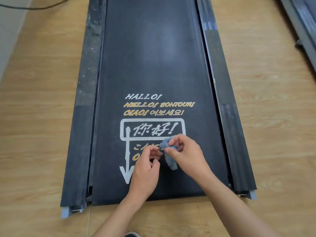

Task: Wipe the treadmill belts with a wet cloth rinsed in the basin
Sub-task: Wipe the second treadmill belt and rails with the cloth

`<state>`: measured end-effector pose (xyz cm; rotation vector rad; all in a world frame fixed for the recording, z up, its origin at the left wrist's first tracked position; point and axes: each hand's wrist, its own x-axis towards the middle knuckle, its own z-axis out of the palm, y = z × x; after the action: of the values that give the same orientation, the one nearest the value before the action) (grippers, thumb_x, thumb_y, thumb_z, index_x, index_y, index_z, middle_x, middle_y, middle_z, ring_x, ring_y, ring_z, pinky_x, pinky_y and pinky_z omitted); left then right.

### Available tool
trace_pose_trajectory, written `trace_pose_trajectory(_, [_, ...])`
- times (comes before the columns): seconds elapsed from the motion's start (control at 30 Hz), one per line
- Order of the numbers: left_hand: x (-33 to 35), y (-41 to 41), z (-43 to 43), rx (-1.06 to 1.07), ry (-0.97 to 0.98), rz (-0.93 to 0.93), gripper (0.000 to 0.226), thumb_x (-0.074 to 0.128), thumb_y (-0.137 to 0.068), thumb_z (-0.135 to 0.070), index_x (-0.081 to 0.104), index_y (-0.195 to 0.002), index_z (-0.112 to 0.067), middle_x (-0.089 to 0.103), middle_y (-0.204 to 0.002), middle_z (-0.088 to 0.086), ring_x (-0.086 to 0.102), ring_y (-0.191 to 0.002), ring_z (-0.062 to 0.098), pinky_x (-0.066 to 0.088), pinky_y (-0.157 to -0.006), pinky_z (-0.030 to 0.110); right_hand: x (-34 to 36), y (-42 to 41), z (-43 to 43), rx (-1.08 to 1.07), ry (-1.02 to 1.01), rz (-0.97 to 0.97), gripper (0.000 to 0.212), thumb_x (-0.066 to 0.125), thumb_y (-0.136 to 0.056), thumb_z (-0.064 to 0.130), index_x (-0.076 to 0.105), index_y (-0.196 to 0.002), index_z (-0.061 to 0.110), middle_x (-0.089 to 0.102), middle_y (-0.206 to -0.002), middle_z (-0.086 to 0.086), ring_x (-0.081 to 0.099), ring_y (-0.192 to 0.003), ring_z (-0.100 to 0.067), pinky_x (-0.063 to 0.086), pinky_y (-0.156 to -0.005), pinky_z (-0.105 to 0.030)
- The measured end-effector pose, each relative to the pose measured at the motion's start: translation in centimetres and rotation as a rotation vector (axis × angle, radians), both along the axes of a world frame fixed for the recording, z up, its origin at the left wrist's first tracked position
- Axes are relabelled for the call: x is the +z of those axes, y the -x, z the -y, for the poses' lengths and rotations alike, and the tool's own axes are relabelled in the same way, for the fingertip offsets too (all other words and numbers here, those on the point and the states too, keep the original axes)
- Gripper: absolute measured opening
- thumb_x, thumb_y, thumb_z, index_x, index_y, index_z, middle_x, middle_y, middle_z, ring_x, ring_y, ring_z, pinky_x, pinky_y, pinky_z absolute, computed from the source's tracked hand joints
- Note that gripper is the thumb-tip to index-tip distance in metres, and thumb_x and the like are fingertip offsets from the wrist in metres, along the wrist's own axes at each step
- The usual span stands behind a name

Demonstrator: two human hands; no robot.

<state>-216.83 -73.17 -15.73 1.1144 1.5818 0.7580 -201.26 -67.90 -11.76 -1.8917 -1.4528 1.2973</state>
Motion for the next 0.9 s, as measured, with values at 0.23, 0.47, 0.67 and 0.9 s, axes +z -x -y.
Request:
trace_pose_trajectory(0.23, [6.4, 1.5, -7.4, -0.470, -0.065, -0.371, 0.058, 0.049, -0.102, -0.009, 0.038, -0.155, -0.028, 0.043, -0.157, -0.016, 0.042, -0.141, 0.003, 0.034, -0.121, 0.028, 8.3, -2.1, -6.6, -0.078, -0.196, -0.055, 0.020, 0.073, -0.091, 0.021, 0.056, -0.097, 0.031, 0.061, -0.088, 0.001, 0.052, -0.068, -0.004, 0.045, -0.066, -0.019])
trace_pose_trajectory(0.47, [27.5, 2.3, -17.4, -0.595, -0.263, -0.777, 0.056, 0.049, -0.095, -0.006, 0.041, -0.150, -0.016, 0.042, -0.151, 0.001, 0.058, -0.120, 0.031, 0.047, -0.103, 0.048, 28.3, -4.8, -13.4, -0.046, -0.435, 0.077, 0.015, 0.070, -0.089, 0.020, 0.058, -0.093, 0.028, 0.057, -0.085, 0.002, 0.056, -0.081, -0.012, 0.047, -0.070, -0.029])
trace_pose_trajectory(0.67, [45.8, -2.9, -19.9, -0.453, -0.205, -1.118, 0.059, 0.054, -0.096, -0.022, 0.036, -0.152, -0.012, 0.024, -0.171, 0.009, 0.044, -0.144, 0.028, 0.038, -0.109, 0.044, 46.7, -7.6, -14.8, -0.072, -0.447, 0.144, 0.013, 0.069, -0.089, 0.023, 0.057, -0.094, 0.026, 0.061, -0.093, 0.003, 0.060, -0.081, -0.014, 0.048, -0.070, -0.033])
trace_pose_trajectory(0.9, [63.7, -14.5, -15.2, -0.665, -0.144, -1.164, 0.101, 0.055, -0.100, -0.030, -0.020, -0.165, -0.012, -0.022, -0.174, 0.014, 0.002, -0.163, 0.032, 0.021, -0.127, 0.049, 67.3, -14.4, -11.3, 0.019, -0.448, 0.484, 0.011, 0.062, -0.093, 0.021, 0.050, -0.094, 0.019, 0.055, -0.102, 0.000, 0.055, -0.091, -0.027, 0.050, -0.071, -0.042])
